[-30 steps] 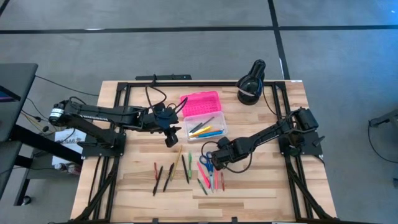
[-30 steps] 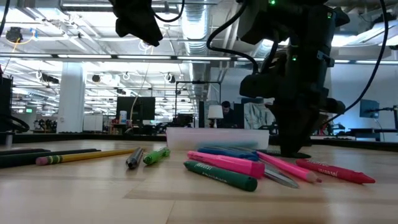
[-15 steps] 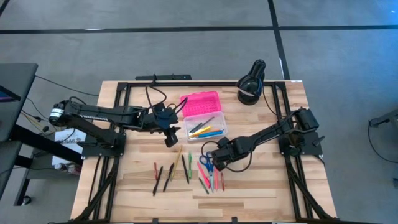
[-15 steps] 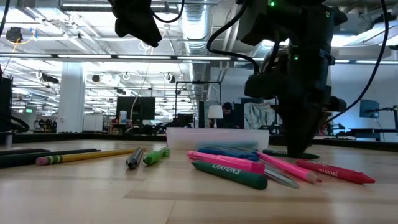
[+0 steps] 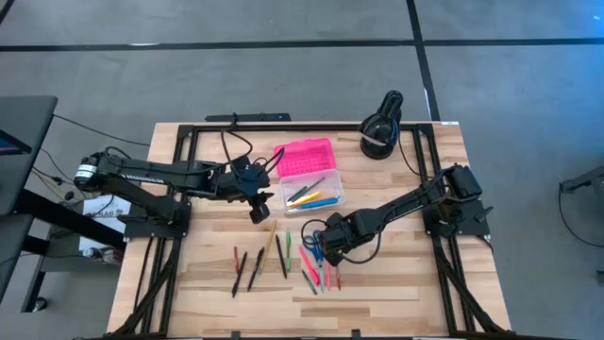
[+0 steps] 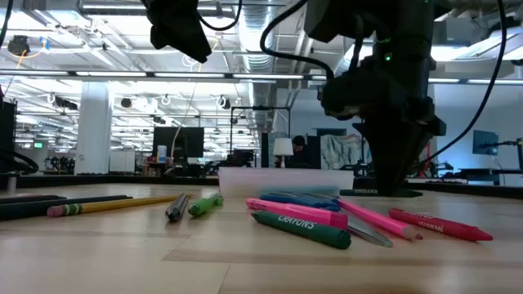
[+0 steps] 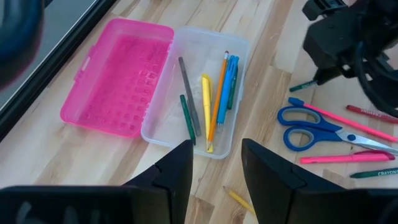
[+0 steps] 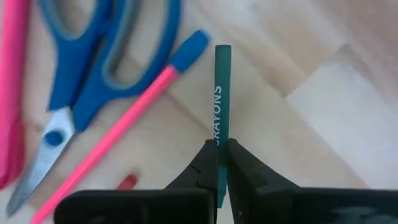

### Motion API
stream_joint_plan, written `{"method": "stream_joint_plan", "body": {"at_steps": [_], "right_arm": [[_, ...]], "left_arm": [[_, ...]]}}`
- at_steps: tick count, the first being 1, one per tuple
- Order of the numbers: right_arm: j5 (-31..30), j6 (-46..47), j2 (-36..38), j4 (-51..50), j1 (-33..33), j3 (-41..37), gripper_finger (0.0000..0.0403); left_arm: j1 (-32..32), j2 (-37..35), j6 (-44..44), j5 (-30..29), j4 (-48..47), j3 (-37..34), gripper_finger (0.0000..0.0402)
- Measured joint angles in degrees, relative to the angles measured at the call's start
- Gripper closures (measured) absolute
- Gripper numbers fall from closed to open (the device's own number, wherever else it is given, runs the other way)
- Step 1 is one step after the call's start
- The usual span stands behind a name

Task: Pick & place school supplies into a supply box
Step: Put the green crayon into the pink supply box

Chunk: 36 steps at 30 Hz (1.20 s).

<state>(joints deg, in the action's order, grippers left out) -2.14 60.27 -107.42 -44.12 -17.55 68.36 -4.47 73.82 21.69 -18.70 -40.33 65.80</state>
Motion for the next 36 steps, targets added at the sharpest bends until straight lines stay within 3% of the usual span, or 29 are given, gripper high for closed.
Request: {"method": "stream_joint_plan", "body": {"at_steps": [8, 15, 28, 36], "right_arm": [[-0.5, -7.5, 0.1, -2.2, 0.1, 5.7, 0.0402], [-1.0, -20.1, 0.2, -3.8, 2.2, 11.7, 0.0402], [-5.5, -56.4, 0.2, 1.9, 14.2, 13.9, 0.0402], [-5.3, -64.6, 0.2, 7.6, 21.6, 13.9, 0.0401]], "left_arm": [[0.0, 0.0, 0.0, -0.1, -0.7, 0.0, 0.0272], [0.0, 0.0, 0.0, -0.1, -1.4, 0.0, 0.0272], [-0.4, 0.0, 1.2, -0.1, -1.4, 0.0, 0.0272], [-3.3, 0.0, 4.1, -1.2, -1.4, 0.0, 0.0271]]}}
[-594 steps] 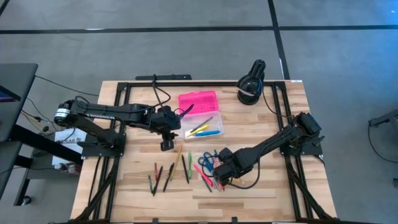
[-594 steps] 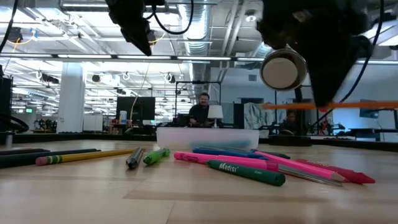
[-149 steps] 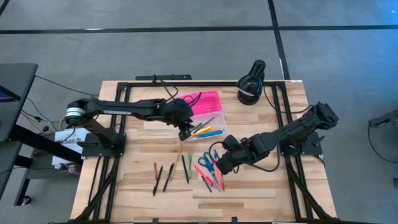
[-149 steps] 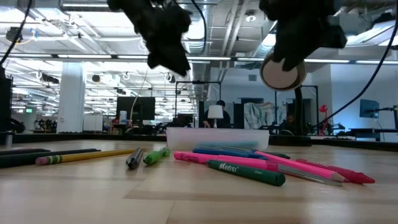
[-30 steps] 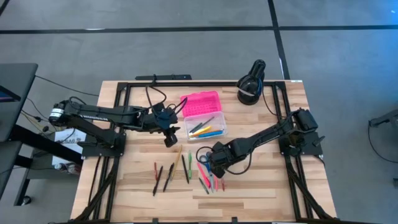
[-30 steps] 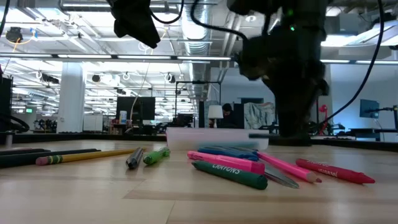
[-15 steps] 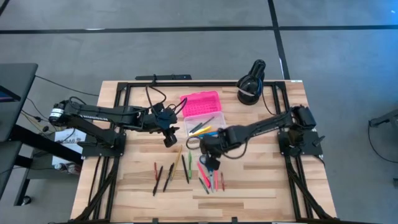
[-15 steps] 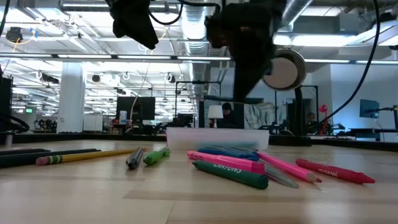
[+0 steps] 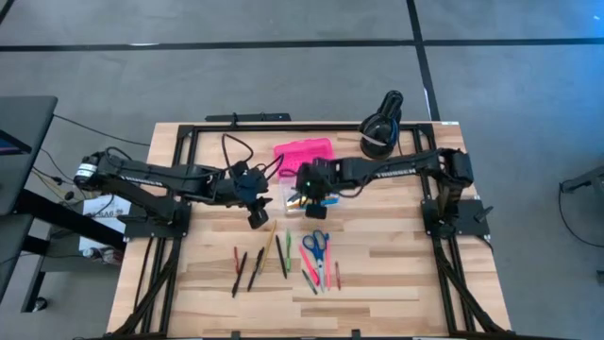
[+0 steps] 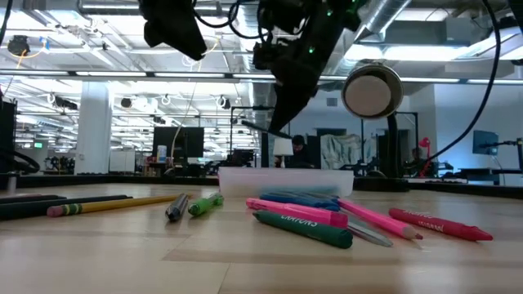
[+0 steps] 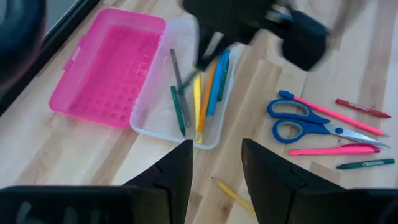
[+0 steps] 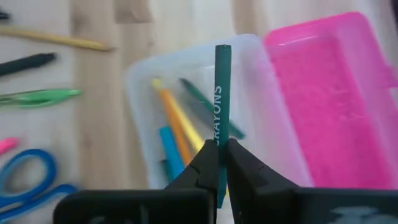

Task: Pick & place school supplies into a supply box
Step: Put the green crayon into the pink supply box, then put the red crayon into the pink supply box

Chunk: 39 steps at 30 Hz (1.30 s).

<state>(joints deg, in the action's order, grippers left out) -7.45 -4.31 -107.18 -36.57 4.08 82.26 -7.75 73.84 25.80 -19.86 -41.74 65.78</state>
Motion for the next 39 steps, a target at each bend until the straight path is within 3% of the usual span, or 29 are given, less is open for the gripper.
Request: {"method": "stream_joint_plan", "body": {"at_steps": [12, 20, 39], "right_arm": [[3.1, -5.8, 0.0, 3.7, 3.8, 0.0, 0.0385], [3.7, -7.2, -5.7, 1.8, 3.2, 0.1, 0.0398], [3.6, -6.3, -6.6, 4.3, 4.3, 0.8, 0.0347]], "left_arm": [[-2.7, 0.0, 4.0, -3.8, -2.6, -0.1, 0.0272], [-3.1, 0.0, 5.8, -4.0, -3.1, -0.1, 0.0271], [-4.0, 0.0, 7.0, -4.9, -4.3, -0.1, 0.0271]]}}
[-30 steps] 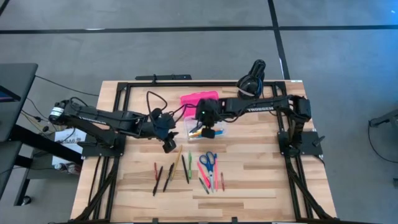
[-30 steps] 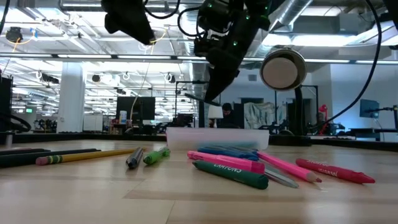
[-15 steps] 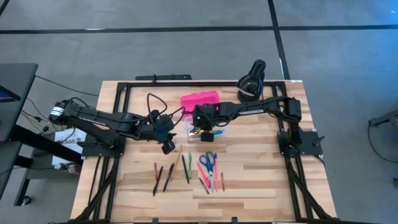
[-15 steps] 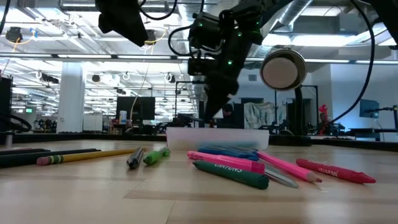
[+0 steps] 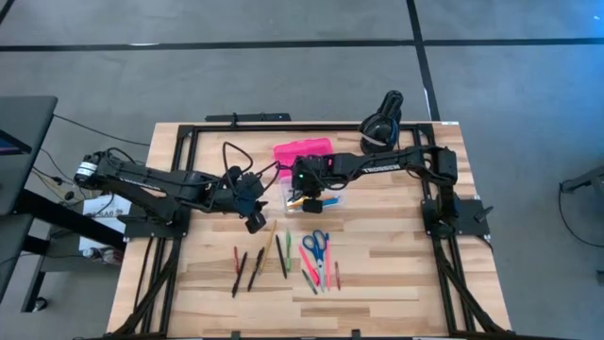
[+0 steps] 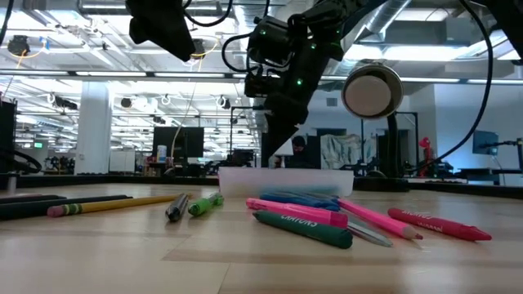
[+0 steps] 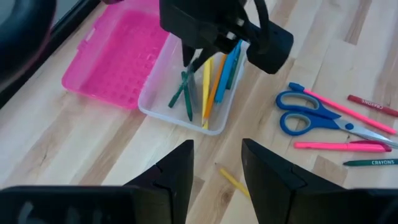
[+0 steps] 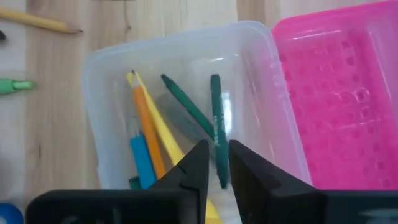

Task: Pick & place school supplies into a supply box
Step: Put the red crayon into the pink supply box

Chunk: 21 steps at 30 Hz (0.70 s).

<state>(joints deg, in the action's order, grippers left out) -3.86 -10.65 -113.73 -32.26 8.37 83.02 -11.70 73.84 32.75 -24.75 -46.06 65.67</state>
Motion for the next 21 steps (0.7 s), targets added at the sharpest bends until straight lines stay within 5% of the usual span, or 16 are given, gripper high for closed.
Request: {"method": "stream_joint_plan", "body": {"at_steps": [9, 14, 21], "right_arm": [[-0.8, 9.6, 2.7, -0.5, -0.1, 0.0, 0.0315], [-0.9, 20.4, 7.8, -3.4, -1.7, 0.0, 0.0318], [-4.9, 32.2, 15.2, -12.5, -6.2, 0.0, 0.0321]], "left_arm": [[-2.0, 0.0, 5.4, 3.5, -4.7, -0.5, 0.0271], [-6.6, 0.0, 19.0, 5.9, -11.1, -4.4, 0.0271], [-15.9, 0.0, 40.5, 8.4, -5.8, -11.9, 0.0271]]}}
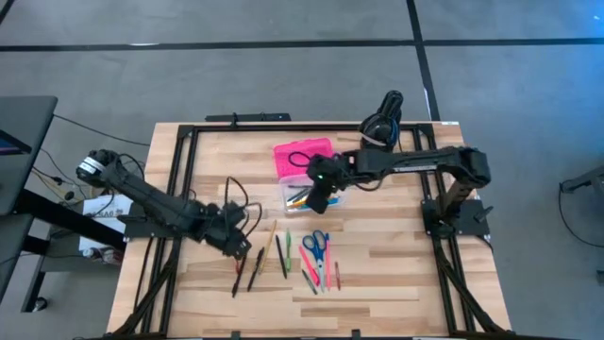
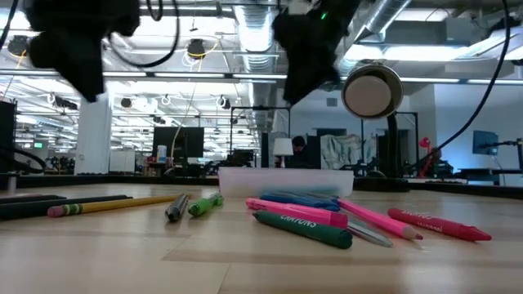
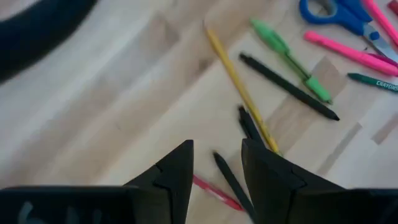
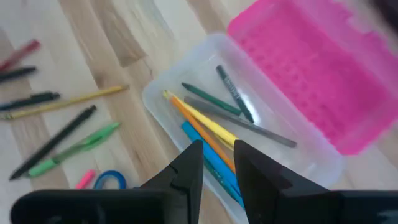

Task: Pick & place school supplies into a supply box
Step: Put the red crayon into the pink supply box

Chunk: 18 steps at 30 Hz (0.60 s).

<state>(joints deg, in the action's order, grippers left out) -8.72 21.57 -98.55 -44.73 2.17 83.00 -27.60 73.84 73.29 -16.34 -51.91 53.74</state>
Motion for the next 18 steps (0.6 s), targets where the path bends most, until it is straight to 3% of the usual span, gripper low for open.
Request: {"method": "stream_joint_plan", "body": {"at_steps": [9, 18], "right_arm": [[-9.7, 3.9, 6.2, -6.5, -7.6, 0.0, 0.0321], [-9.6, 4.1, 10.1, -8.1, -12.9, 0.0, 0.0321]], "left_arm": [[-9.1, 0.4, 27.4, 0.1, 3.5, -6.7, 0.0271], [-11.2, 4.3, 33.7, -0.2, 5.3, -7.5, 0.0271]]}}
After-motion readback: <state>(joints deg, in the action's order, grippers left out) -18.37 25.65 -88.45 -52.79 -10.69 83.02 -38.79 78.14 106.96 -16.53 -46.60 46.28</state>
